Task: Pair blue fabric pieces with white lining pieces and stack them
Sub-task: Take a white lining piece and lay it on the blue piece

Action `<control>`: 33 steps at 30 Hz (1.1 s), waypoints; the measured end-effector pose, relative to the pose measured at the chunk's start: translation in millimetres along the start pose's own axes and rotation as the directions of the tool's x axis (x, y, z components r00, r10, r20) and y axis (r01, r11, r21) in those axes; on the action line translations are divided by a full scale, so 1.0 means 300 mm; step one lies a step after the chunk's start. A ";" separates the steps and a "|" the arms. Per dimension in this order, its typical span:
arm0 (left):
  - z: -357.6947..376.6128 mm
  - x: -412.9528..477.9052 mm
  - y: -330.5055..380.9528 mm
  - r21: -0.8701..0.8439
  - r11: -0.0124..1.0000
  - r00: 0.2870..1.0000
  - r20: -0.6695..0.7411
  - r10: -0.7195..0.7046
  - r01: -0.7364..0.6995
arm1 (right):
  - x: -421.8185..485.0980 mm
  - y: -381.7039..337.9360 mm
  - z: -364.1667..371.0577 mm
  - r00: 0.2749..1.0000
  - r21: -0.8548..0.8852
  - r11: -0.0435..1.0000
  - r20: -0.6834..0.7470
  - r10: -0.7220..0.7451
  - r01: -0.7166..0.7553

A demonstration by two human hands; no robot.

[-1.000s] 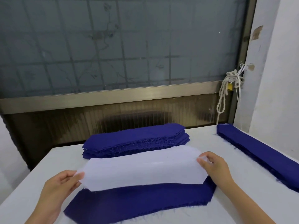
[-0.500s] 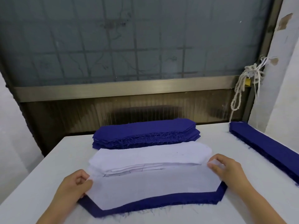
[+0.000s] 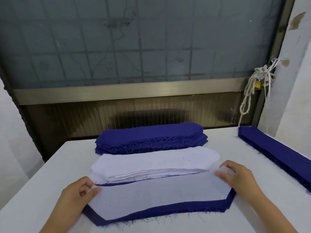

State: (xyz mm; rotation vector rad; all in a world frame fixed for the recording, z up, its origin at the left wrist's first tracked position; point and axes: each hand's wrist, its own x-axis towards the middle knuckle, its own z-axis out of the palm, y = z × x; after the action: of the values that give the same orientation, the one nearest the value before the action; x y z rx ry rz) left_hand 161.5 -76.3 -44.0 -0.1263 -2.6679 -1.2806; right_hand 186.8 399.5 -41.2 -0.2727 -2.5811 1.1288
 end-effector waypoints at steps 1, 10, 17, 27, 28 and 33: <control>-0.005 0.001 0.000 -0.035 0.999 1.000 0.014 -0.014 0.015 | 0.001 0.001 -0.005 1.000 0.000 1.000 -0.005 0.000 0.000; -0.011 0.000 -0.018 0.032 0.999 0.998 0.048 -0.040 0.038 | -0.010 -0.011 -0.014 0.997 -0.036 0.999 0.083 0.004 -0.001; 0.002 0.002 -0.015 0.097 0.995 1.000 0.001 -0.015 0.014 | -0.022 -0.018 -0.017 0.996 -0.056 0.998 0.085 -0.019 0.023; 0.007 0.004 -0.032 0.059 0.998 0.999 -0.037 0.007 -0.004 | -0.030 -0.017 -0.010 0.997 -0.121 0.992 0.062 0.045 -0.037; 0.008 0.005 -0.033 0.062 0.998 0.999 -0.038 0.004 -0.001 | -0.032 -0.017 -0.008 0.997 -0.133 0.990 0.059 0.051 -0.043; 0.009 0.010 -0.047 0.072 0.997 0.997 -0.078 -0.019 0.024 | -0.030 -0.019 -0.004 0.997 -0.195 0.979 0.031 0.073 -0.066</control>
State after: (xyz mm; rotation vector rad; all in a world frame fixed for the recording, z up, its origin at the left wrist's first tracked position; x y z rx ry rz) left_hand 156.1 -82.9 -55.8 -0.0372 -2.6525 -1.1681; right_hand 195.3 394.0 -38.1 -0.3918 -2.7381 0.9132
